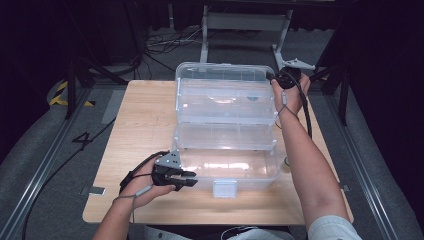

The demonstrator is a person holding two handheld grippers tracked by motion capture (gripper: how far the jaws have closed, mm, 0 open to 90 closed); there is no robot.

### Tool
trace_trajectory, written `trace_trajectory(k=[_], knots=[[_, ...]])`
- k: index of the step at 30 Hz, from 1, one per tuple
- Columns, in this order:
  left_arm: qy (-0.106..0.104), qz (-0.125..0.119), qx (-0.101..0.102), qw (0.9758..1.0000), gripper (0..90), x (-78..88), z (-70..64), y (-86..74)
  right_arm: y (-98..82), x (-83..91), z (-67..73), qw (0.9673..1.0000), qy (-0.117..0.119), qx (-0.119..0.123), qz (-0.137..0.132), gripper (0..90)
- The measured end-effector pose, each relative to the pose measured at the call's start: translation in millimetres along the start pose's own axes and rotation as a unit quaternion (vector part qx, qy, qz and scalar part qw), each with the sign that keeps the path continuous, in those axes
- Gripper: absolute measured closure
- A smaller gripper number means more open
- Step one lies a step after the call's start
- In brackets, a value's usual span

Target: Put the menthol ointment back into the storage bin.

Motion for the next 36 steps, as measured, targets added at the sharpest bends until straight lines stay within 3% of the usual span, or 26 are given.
trace_trajectory(k=[29, 36], knots=[[-0.001, 0.001, 0.001, 1.0000, 72.7, 0.1, 0.3, 0.1, -17.4, -14.1, -10.1, 0.9996, 0.023, -0.015, 0.013, 81.5], [0.000, 0.001, 0.000, 1.0000, 72.7, 0.2, 0.4, 0.1, -20.9, -16.9, -10.7, 0.9995, 0.025, -0.007, 0.016, 81.8]])
Point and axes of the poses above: each handheld gripper's, and its own axes: x roughly backward along the jaws, y roughly out of its top, z roughly to its left, the point moved 4 cm from there along -x, roughly forward along the jaws, and after that the axes turned 15 degrees about -z, right-handed, at the moved point
